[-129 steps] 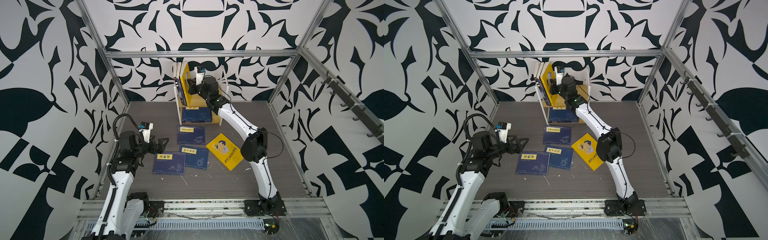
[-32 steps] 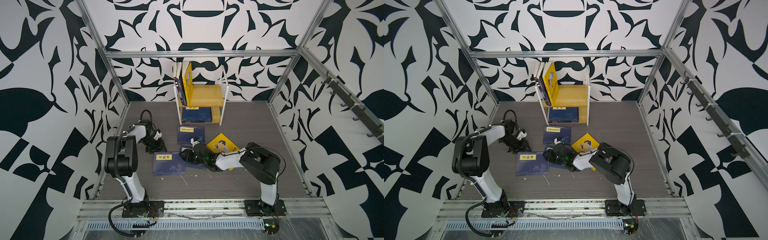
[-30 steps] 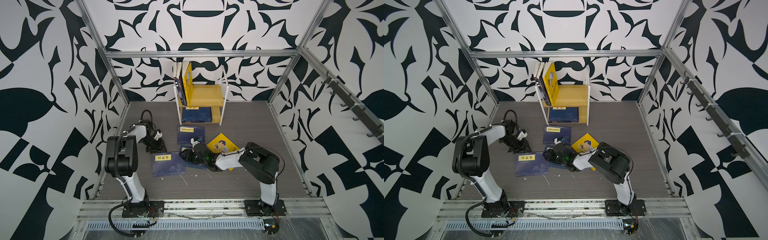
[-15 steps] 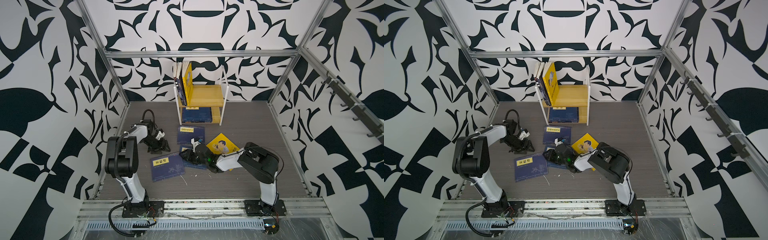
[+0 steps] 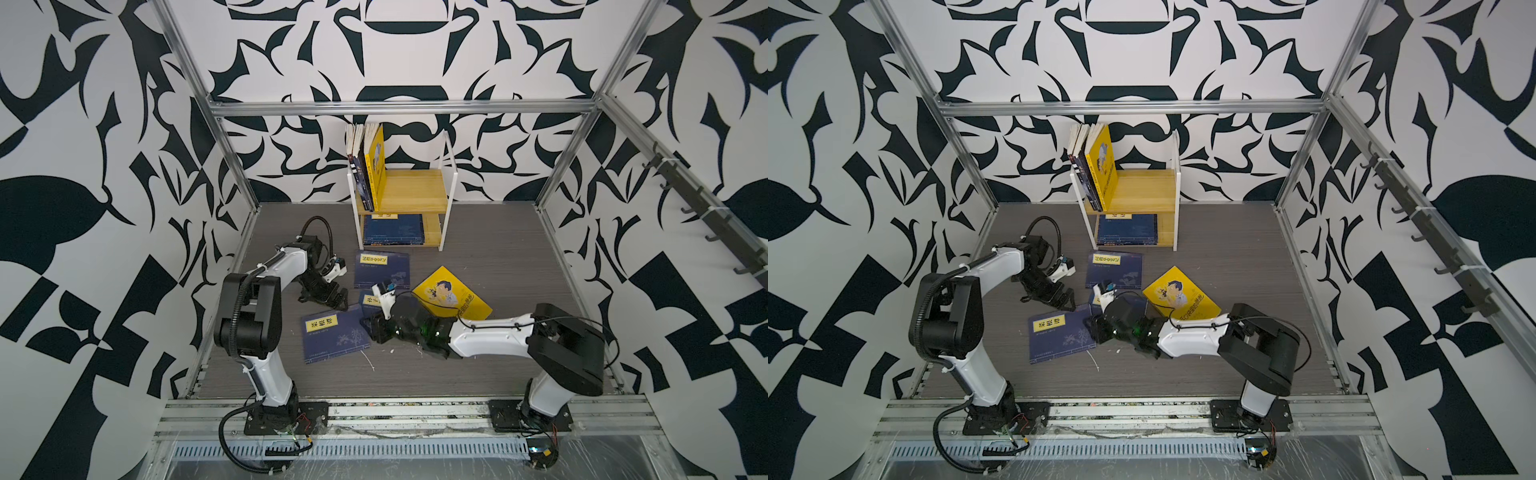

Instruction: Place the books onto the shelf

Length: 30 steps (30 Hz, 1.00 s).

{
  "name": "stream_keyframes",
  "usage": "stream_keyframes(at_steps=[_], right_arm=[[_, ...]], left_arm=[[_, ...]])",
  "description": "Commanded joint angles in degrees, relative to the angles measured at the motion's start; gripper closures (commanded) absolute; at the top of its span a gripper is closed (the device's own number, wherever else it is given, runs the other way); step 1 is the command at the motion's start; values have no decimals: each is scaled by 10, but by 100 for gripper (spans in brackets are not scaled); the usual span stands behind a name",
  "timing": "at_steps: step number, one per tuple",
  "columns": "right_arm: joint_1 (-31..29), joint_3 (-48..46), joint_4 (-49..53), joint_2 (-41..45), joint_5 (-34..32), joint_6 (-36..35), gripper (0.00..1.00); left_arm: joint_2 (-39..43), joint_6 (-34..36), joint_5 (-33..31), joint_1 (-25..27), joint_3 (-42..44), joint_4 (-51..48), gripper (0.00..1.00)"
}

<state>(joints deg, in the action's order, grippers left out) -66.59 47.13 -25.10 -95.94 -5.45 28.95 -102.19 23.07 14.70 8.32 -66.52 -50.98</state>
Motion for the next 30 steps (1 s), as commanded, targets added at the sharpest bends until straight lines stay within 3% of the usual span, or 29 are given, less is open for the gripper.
stream_keyframes(at_steps=[1,5,7,19,24,30], right_arm=[[-63,-20,-24,-4,-120,-249,46],[-123,3,-15,-54,-162,-429,42],[-136,31,22,-79,-176,-482,41],[-144,90,0,-174,-284,-610,41],[-145,96,-98,-213,-361,-739,40],[-140,100,-300,-260,-421,-911,43]], left_arm=[[13,29,-26,-2,16,-17,0],[10,32,-27,2,29,-13,0],[7,34,-28,4,32,-13,0],[-32,27,-30,34,26,-37,14],[-28,22,-4,42,29,-48,19],[-13,12,31,43,35,-60,24]])
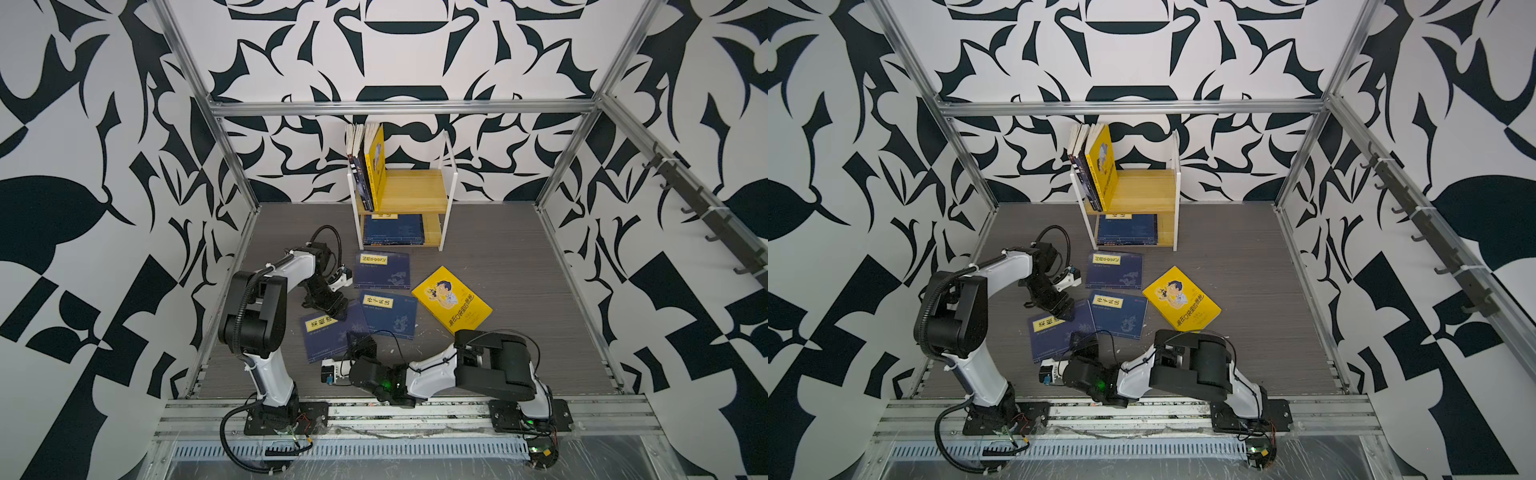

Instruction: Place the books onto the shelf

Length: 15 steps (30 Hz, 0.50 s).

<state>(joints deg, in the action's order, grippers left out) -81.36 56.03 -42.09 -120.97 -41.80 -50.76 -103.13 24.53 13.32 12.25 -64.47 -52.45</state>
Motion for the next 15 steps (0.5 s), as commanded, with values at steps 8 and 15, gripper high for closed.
stream_keyframes(at_steps=[8,15], right_arm=[[30,19,-190,-18,-48,-160,51],[34,9,-164,5,-38,-155,98]], left_arm=[[-1,-11,49,4,20,-39,38],[22,-19,33,4,24,-25,32]])
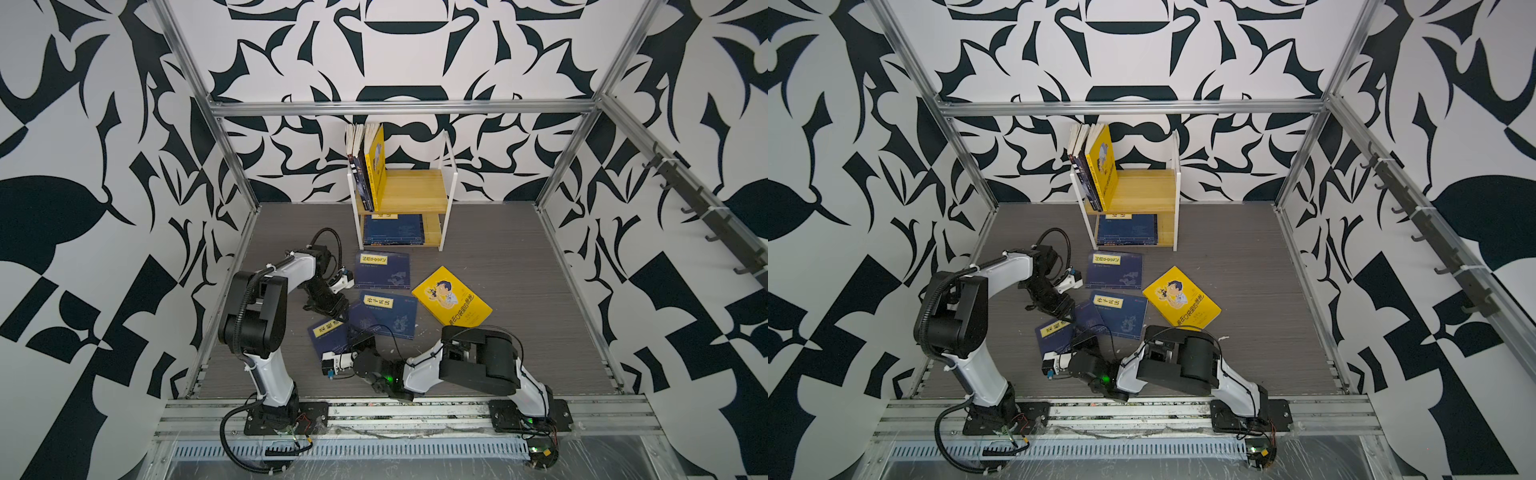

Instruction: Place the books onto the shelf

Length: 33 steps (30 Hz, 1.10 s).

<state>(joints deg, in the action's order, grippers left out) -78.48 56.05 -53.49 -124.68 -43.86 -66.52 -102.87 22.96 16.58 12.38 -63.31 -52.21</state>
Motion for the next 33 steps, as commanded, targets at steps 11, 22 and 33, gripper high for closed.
stream_keyframes(at_steps=[11,22,33], right_arm=[[2,-64,-24,138,-34,-7,100],[44,-82,93,255,-36,-12,100],[181,-33,249,366,55,4,100]], left_arm=[[154,-27,-40,-48,49,51,16],[322,-102,49,-143,99,147,5],[461,-121,38,-167,136,162,2]])
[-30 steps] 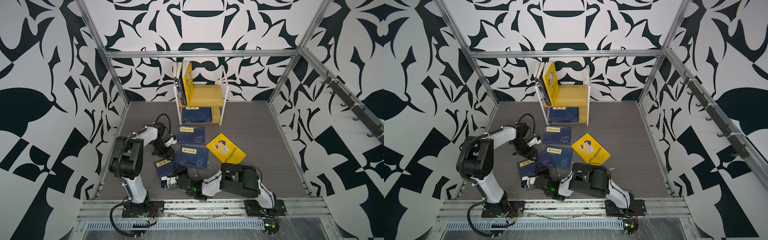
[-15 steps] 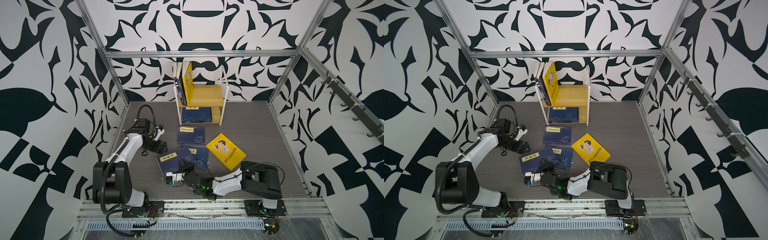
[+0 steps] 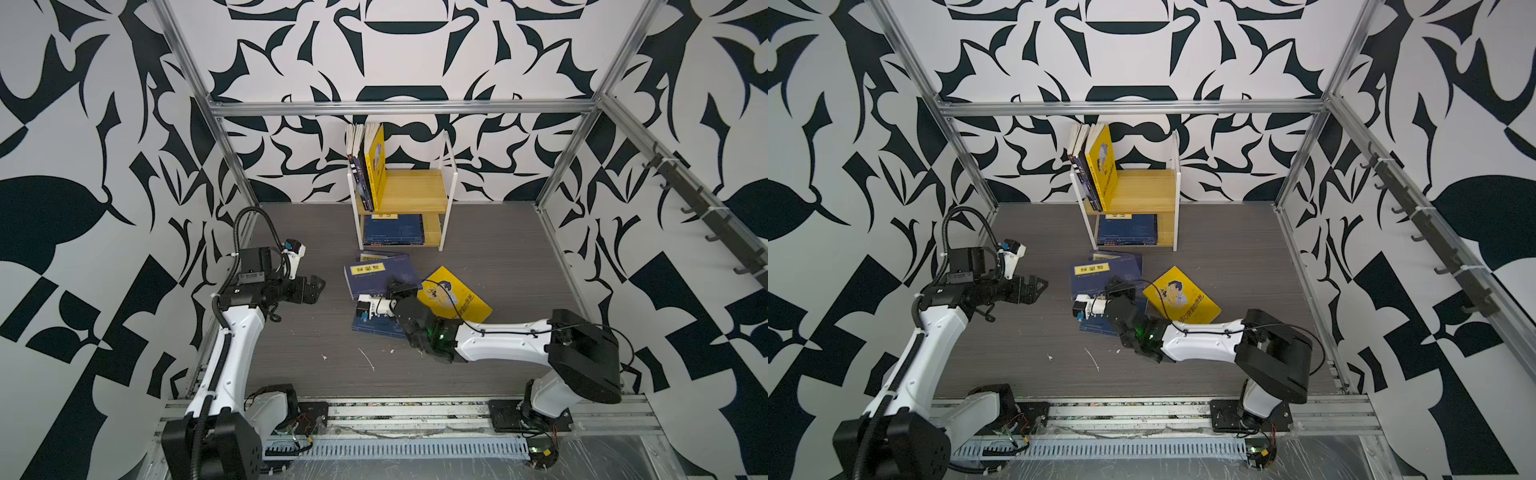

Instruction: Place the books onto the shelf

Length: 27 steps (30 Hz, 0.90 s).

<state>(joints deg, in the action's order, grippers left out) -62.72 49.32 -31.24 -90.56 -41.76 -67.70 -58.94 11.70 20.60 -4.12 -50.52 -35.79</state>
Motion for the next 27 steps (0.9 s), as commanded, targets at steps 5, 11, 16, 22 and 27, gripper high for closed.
stream_keyframes(at_steps=[5,11,16,22,27], right_arm=[[90,72,70,27,73,43,100],[145,110,104,9,107,59,100],[173,152,113,-31,111,58,100],[197,207,114,-83,109,40,100],[207,230,95,-106,110,43,100]], left_arm=[[25,-39,-16,-3,-7,-35,3],[29,-74,18,-2,-17,-26,1],[34,-95,64,-11,-12,-1,0],[51,-152,144,-69,23,73,0],[53,-114,133,-60,28,72,0]])
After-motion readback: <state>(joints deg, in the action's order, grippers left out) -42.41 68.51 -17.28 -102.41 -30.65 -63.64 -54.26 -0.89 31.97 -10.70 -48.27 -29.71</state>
